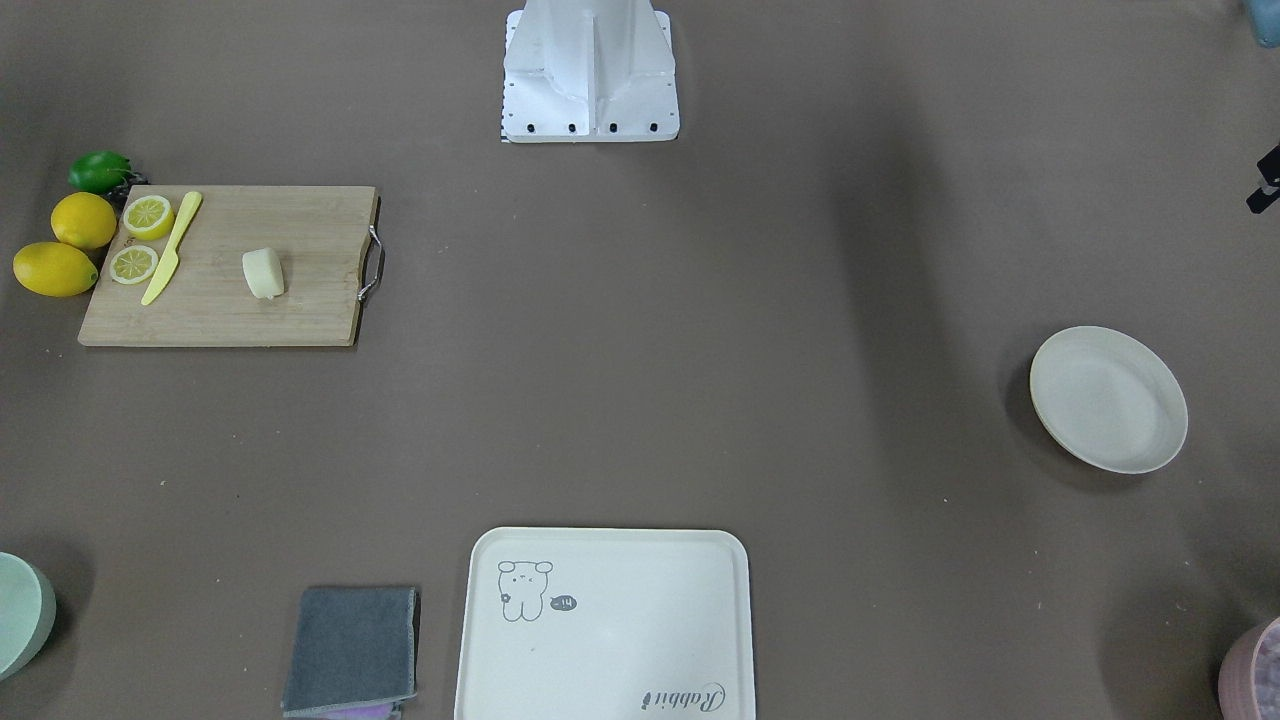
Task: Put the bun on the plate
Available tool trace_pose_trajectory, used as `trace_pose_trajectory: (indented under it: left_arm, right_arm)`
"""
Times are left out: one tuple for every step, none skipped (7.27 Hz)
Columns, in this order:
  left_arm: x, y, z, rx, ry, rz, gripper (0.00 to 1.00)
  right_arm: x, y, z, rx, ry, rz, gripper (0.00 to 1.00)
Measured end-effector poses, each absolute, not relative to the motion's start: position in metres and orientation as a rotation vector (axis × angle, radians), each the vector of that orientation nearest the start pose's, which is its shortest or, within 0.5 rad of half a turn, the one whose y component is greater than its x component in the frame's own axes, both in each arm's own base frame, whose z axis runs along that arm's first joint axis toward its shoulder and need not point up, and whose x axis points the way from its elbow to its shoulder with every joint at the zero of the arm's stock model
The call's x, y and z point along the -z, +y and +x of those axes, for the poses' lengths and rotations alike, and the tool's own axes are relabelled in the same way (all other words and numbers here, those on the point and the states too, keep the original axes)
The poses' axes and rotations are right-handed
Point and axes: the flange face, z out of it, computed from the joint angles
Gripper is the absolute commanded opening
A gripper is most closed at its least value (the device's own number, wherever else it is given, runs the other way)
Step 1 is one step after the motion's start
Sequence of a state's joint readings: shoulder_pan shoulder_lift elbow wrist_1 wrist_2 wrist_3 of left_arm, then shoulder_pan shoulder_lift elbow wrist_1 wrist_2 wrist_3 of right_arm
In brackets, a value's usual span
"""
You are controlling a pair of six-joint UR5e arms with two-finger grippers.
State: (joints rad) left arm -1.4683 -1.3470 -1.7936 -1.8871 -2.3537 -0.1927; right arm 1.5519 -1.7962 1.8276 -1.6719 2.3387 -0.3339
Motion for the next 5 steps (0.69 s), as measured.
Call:
trace_pose_trajectory:
  left_arm:
    - [-0.626,-0.446,-0.015,-0.035,0.812,0.177,0.98]
    - [-0.636,-0.473,-0.005,-0.025,0.817,0.17,0.98]
    - [-0.643,-0.499,0.014,0.004,0.828,0.155,0.98]
    - [-0.647,-0.518,0.037,0.035,0.833,0.143,0.98]
    - [-0.652,-0.528,0.06,0.051,0.822,0.145,0.98]
  right_arm:
    - [-0.642,-0.392,0.055,0.307,-0.791,0.057,1.0]
    - [-0.642,-0.391,0.054,0.305,-0.812,0.058,1.0]
    - [-0.642,-0.39,0.052,0.302,-0.833,0.059,1.0]
    - [-0.642,-0.389,0.051,0.3,-0.846,0.059,1.0]
    - [-0.642,-0.388,0.051,0.298,-0.851,0.059,1.0]
